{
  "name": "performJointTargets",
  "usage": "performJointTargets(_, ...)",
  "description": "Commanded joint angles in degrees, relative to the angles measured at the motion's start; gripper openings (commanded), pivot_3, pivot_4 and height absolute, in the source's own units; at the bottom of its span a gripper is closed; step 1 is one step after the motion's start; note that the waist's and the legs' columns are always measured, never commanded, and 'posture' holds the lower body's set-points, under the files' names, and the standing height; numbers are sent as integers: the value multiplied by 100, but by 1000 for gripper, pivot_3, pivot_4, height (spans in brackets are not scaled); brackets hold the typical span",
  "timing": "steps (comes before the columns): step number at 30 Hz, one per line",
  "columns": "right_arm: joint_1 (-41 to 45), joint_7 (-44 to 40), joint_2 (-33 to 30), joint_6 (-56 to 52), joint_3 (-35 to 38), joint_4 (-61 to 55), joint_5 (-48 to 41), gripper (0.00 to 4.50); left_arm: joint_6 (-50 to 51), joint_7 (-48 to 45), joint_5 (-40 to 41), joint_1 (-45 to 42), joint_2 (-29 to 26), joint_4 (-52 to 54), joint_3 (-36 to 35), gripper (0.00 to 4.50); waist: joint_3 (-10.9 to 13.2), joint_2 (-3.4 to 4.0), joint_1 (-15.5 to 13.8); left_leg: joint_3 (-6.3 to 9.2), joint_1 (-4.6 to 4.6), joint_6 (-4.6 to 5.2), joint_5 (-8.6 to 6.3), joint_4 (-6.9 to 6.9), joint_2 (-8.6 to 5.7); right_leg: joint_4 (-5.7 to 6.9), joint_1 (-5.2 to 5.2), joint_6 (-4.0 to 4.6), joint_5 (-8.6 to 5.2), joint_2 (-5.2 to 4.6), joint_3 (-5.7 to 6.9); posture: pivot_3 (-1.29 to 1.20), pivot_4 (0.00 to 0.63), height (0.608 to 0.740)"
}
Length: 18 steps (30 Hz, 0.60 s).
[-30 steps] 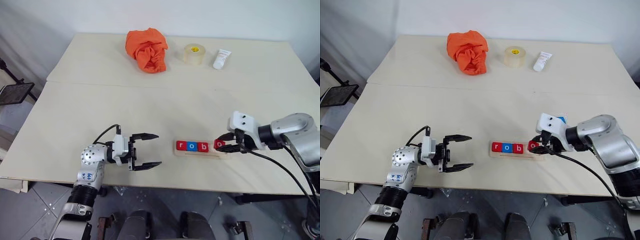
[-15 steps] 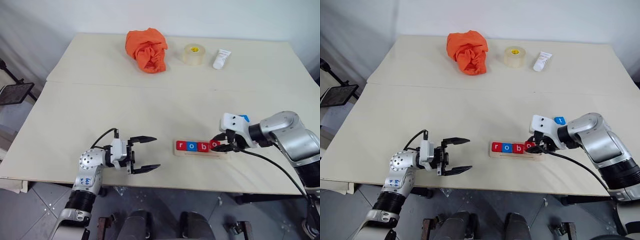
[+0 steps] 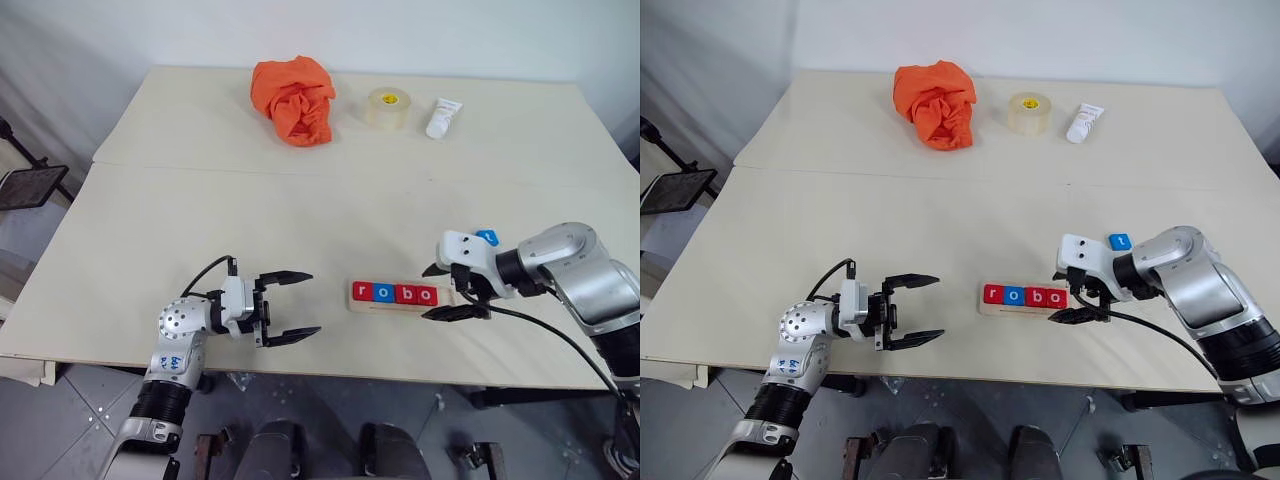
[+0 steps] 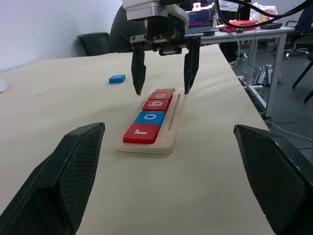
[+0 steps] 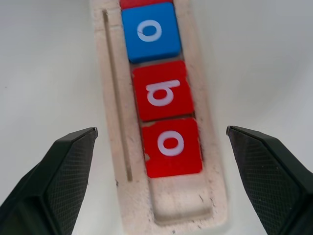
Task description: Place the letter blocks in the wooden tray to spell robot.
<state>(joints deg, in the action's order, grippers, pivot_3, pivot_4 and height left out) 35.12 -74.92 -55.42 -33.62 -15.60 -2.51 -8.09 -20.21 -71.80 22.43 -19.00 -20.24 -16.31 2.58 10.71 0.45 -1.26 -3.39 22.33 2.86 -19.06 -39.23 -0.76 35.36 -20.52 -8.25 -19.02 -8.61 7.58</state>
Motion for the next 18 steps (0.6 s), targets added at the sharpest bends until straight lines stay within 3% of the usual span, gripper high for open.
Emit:
performJointTargets(1,-179,92,-224,-166,482,-261,-181,4464,-109,26,27,-33,19,48,-32,4500,0,0,-8,0,0,0,0,0,0,0,0,0,0,0,0,0,150,740)
performJointTargets(3,-348,130,-293,-170,623,-305,-213,4464,-117,22,24,-47,29,25,-26,4500,0,0,-9,2,0,0,0,0,0,0,1,0,0,0,1,0,150,740)
performJointTargets(6,-637,214,-405,-95,812,-343,-226,3890,-130,10,23,-81,48,-20,-12,4500,0,0,-6,3,0,0,0,0,-1,1,2,0,0,0,1,0,150,740)
performJointTargets(16,-765,355,-322,-14,857,-220,-229,379,-140,-10,24,-116,52,-64,-21,4500,0,0,7,-1,-1,0,0,0,2,1,1,0,0,1,0,0,150,740)
performJointTargets(17,-764,372,-288,4,815,-183,-211,65,-135,-3,24,-109,47,-51,-24,4500,0,0,6,-1,-1,0,0,0,1,0,1,0,0,1,-1,0,150,740)
performJointTargets(18,-766,372,-254,17,779,-161,-209,23,-132,1,24,-95,39,-32,-28,4500,0,0,-2,-1,-1,0,0,0,1,0,1,0,0,1,-1,0,150,740)
